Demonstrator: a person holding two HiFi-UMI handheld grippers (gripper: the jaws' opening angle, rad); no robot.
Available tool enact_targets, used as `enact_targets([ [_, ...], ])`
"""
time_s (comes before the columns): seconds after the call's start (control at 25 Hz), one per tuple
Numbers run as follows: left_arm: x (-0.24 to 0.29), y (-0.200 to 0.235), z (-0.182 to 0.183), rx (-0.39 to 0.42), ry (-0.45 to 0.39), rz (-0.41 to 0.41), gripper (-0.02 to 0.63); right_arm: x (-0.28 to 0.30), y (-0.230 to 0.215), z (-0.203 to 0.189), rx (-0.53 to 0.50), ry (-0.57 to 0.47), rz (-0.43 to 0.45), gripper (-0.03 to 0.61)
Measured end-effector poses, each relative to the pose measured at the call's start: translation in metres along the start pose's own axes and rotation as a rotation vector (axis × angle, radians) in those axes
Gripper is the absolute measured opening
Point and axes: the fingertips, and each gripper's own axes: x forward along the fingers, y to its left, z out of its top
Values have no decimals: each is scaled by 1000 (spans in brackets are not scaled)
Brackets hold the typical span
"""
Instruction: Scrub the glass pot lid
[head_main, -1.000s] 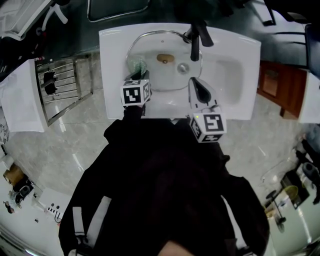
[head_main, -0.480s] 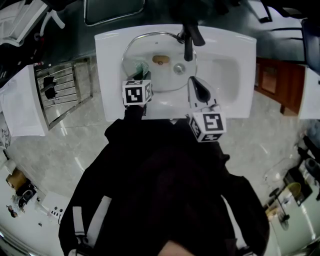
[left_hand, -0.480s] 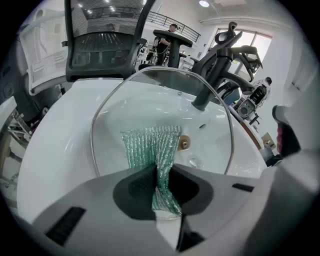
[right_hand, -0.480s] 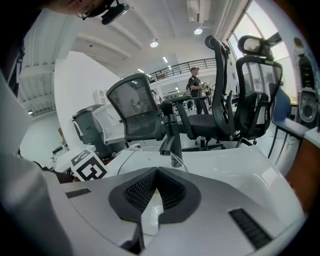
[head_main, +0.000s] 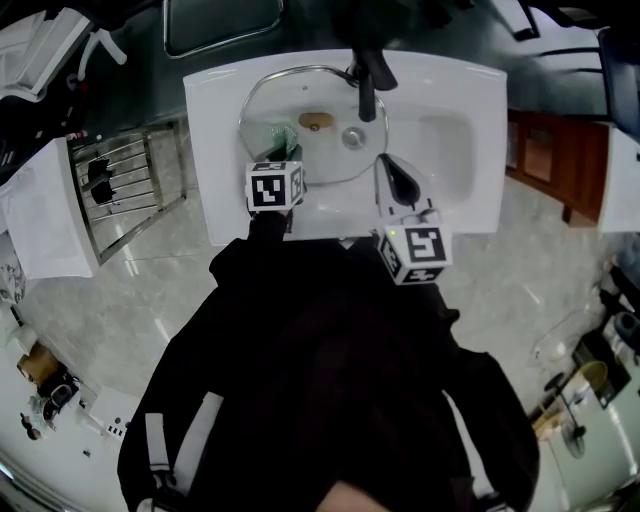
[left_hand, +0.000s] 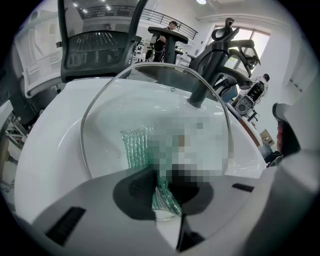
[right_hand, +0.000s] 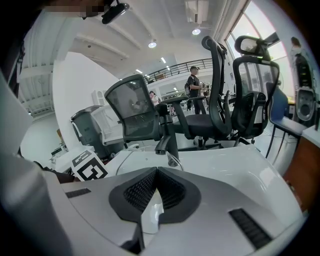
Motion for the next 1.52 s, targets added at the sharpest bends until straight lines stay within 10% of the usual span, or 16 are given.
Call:
enact_targets([
  [1.52,16,-43,-4,30,32,-85,61,-12,-11,-10,32,3,-33,3],
])
